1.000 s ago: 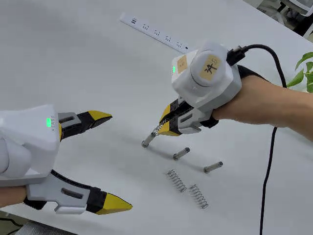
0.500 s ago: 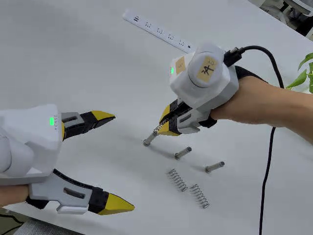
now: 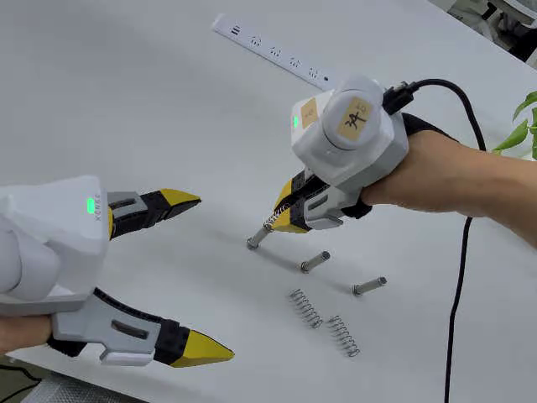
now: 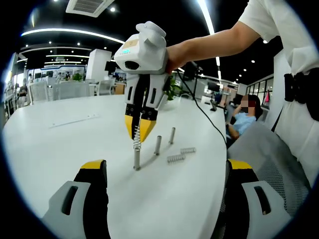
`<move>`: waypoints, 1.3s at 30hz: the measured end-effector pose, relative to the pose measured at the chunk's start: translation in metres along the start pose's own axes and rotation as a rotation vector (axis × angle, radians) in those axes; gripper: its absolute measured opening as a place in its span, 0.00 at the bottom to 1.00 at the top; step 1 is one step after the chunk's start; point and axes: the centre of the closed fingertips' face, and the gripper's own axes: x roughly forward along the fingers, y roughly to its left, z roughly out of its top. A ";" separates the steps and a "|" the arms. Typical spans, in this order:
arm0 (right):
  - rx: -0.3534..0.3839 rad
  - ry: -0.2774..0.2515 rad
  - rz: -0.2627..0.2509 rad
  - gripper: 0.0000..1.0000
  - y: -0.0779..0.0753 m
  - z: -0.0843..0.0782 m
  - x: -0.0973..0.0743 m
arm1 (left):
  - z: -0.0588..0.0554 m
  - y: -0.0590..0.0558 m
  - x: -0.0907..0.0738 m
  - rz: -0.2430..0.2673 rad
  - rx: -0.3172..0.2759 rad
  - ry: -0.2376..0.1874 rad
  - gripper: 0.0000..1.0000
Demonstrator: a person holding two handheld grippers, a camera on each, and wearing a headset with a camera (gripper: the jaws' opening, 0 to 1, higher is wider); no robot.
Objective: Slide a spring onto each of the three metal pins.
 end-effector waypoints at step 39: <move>-0.017 0.016 0.017 0.07 0.000 0.000 0.020 | -0.004 -0.001 -0.001 -0.013 -0.021 -0.007 0.95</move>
